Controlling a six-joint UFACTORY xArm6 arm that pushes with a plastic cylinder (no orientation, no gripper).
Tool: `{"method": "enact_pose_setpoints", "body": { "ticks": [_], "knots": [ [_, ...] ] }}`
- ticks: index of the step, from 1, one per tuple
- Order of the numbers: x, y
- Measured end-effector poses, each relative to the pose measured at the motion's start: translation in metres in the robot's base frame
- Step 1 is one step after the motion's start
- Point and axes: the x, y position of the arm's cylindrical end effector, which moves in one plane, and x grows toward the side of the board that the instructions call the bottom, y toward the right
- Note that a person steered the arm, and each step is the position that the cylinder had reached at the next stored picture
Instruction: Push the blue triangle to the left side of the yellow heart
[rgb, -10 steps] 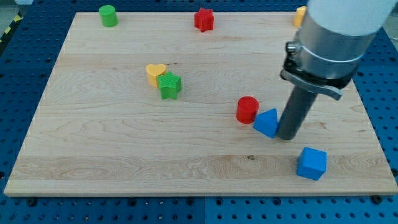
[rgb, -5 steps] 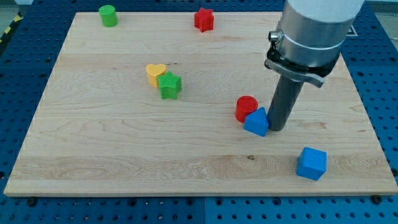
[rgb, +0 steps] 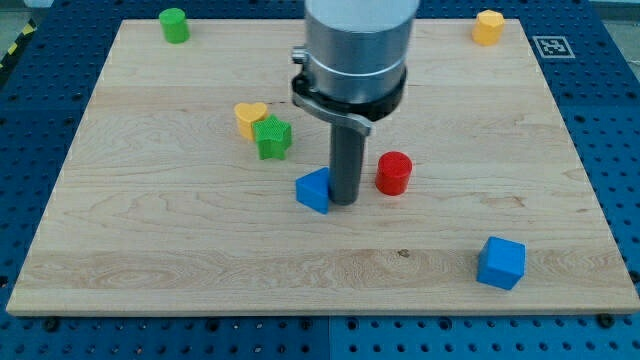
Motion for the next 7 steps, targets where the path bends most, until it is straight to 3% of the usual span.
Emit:
{"method": "enact_pose_setpoints", "body": {
  "ticks": [2, 4, 7],
  "knots": [
    [0.002, -0.082],
    [0.027, -0.125],
    [-0.021, -0.153]
  ]
}}
